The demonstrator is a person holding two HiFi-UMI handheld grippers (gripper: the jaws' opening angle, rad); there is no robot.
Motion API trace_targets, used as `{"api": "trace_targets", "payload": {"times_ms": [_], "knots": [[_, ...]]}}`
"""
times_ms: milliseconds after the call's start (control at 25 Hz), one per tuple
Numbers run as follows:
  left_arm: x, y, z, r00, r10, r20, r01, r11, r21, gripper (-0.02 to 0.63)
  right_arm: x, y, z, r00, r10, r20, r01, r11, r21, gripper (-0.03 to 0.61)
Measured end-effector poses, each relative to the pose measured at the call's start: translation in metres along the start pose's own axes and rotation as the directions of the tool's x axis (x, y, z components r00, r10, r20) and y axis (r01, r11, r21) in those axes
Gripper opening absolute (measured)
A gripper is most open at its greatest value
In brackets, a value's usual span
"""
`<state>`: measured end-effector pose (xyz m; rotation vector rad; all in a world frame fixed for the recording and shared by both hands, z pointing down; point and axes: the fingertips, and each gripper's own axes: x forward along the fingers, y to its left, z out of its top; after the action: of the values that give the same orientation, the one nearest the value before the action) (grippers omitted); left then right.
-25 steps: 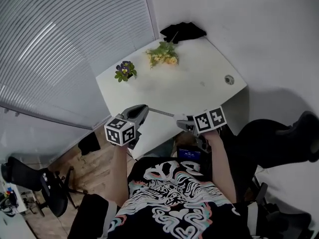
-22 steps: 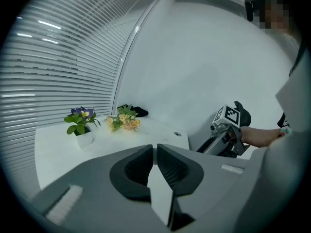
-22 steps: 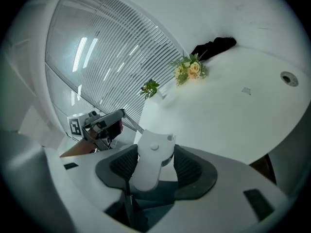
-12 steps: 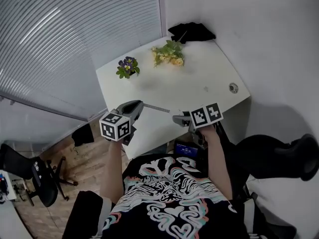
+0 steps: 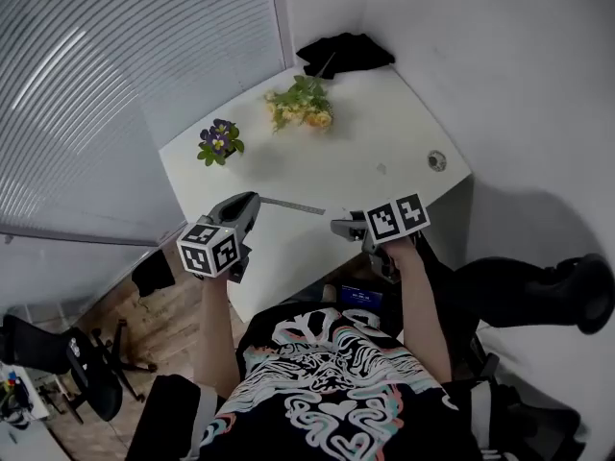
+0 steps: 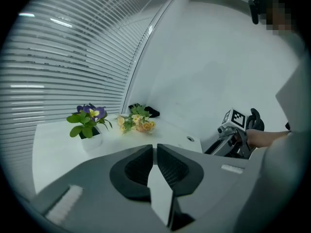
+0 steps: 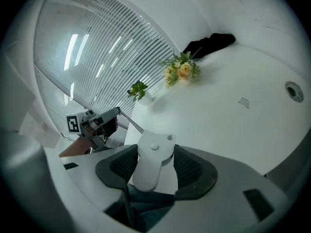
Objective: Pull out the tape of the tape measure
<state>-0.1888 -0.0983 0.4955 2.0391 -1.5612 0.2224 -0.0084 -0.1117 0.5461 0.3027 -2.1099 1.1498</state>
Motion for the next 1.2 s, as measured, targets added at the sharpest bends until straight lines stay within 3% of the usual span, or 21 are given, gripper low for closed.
{"api": "trace_targets", "payload": {"times_ms": [240, 480, 800, 1200], "knots": [[0.035, -0.006, -0.006, 0.997, -0.060, -0.046, 0.060, 0.998, -0.019, 0.032, -0.012, -0.022, -0.005, 1.000, -0.028, 0.011, 0.027, 0.998, 0.061, 0.235], [0.037, -0.014, -0.008, 0.993, -0.093, -0.068, 0.094, 0.995, 0.011, 0.032, -0.018, -0.024, -0.014, 0.998, -0.055, 0.033, 0.052, 0.995, 0.086, 0.234], [0.026, -0.003, -0.003, 0.996, -0.087, -0.024, 0.086, 0.995, -0.048, 0.032, -0.028, -0.018, -0.032, 0.994, -0.100, 0.042, 0.095, 0.989, 0.115, 0.234], [0.016, -0.003, -0.009, 0.996, -0.081, -0.043, 0.081, 0.997, -0.009, 0.032, -0.029, -0.015, -0.037, 0.993, -0.102, 0.063, 0.095, 0.990, 0.106, 0.234]]}}
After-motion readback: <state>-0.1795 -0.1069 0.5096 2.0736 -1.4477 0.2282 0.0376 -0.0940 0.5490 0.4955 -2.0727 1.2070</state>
